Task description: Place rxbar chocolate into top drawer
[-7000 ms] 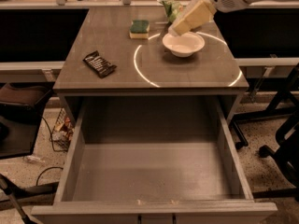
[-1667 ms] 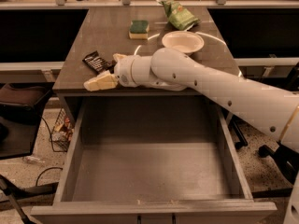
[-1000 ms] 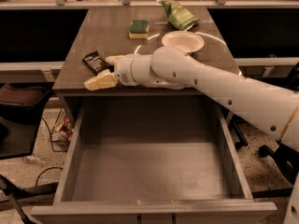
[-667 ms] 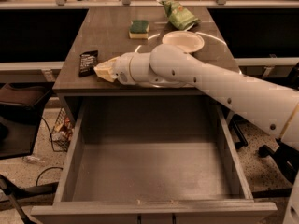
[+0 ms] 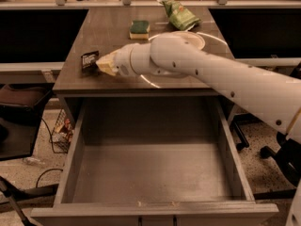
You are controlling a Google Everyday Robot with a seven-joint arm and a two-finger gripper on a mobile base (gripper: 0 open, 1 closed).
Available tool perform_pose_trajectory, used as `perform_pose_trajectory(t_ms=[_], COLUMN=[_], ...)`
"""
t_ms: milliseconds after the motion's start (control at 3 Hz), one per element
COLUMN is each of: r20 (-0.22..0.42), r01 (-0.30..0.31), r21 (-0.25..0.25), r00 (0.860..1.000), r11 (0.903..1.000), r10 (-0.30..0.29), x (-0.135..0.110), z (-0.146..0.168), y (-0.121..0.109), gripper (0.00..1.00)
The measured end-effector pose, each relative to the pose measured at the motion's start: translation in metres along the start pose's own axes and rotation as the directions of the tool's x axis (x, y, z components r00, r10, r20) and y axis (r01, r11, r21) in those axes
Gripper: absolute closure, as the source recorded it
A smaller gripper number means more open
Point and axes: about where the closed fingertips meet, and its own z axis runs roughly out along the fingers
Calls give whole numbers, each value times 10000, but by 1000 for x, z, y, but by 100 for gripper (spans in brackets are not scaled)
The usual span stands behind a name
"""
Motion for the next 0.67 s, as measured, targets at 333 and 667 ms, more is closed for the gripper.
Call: perform_pose_trajectory(t_ms=[333, 667], r20=[-653, -933], r01=[1236, 2037], r21=[706, 1193], r00=[9907, 9767], r11=[9898, 9717], r10=[-1191, -1933], x=[-69, -120], z=[-44, -82], y=[-1, 3], gripper=[100, 100])
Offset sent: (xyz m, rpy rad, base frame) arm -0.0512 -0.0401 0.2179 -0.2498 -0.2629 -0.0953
